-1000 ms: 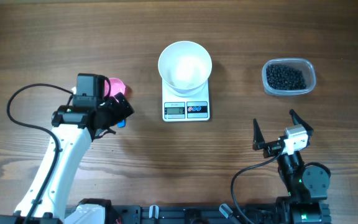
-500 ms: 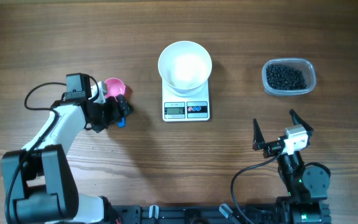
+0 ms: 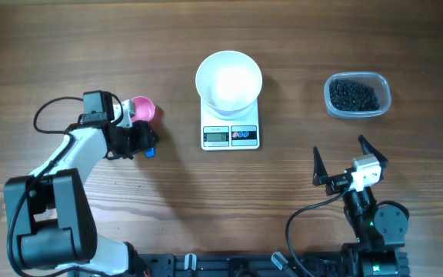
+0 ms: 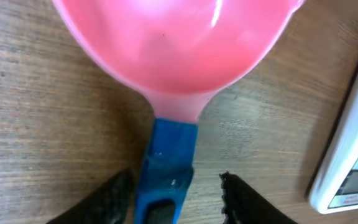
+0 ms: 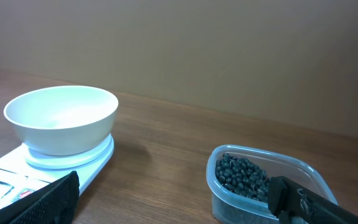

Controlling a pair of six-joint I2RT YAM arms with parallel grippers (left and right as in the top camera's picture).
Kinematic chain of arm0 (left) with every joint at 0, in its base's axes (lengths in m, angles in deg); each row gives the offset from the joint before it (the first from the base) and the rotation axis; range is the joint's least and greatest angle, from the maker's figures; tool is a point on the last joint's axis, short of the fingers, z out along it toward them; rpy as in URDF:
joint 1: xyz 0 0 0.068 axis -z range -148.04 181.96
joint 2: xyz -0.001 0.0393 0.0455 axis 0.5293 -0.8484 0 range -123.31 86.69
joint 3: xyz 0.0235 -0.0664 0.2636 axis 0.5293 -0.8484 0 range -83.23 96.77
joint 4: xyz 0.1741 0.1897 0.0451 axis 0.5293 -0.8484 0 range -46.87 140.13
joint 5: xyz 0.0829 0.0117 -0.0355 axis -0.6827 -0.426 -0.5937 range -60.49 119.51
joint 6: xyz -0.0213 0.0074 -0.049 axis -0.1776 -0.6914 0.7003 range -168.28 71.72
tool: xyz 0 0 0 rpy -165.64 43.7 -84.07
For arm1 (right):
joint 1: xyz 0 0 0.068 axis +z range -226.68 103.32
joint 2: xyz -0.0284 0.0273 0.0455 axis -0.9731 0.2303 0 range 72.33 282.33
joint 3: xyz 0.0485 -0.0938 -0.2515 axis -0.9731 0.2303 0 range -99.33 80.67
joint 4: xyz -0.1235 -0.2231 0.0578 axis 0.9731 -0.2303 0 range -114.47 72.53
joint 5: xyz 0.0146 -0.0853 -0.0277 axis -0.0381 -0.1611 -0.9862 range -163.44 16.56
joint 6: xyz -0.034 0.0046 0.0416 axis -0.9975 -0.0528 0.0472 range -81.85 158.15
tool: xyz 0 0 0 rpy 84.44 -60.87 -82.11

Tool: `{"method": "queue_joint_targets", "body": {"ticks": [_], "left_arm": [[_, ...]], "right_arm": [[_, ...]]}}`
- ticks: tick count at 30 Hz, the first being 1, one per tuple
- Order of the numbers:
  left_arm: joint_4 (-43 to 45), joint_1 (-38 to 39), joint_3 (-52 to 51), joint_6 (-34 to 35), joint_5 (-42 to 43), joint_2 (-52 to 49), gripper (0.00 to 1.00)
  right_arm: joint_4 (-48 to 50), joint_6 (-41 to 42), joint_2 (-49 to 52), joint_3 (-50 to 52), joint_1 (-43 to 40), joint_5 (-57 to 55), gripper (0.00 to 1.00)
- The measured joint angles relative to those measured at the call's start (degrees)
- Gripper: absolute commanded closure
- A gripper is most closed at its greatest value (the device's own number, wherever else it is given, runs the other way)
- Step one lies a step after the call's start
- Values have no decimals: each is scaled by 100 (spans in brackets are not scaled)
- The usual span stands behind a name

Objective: Scoop item into bowl and weigh 150g on scale

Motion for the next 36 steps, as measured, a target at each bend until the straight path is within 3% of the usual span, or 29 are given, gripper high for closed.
{"method": "queue_joint_targets", "body": {"ticks": [4,8,15,18,22,27,30,33,36], "left_arm": [[-46,-2,0,-39,-13,-44,59],[-31,0,0,-76,-22,-55,80],[-26,0,-4,-50,15,-96,83],[-35,0,-9,-44,225,-55,96],[-46,0,-37,72,472,409,96],[-35,0,-37,605,688,1344,96],[181,74,-66,1532,1128,2175,96],[243,575,-66,2262,1368,2949,96],[511,1373,-68,2549,1447,3318,96]], "right_arm": [[0,0,0,0,0,0,0],[0,0,0,0,0,0,0],[0,0,0,0,0,0,0],[0,0,0,0,0,0,0],[0,0,0,0,0,0,0],[0,0,0,0,0,0,0],[0,0,0,0,0,-2,0],[0,0,0,0,0,-2,0],[0,0,0,0,0,0,0]]}}
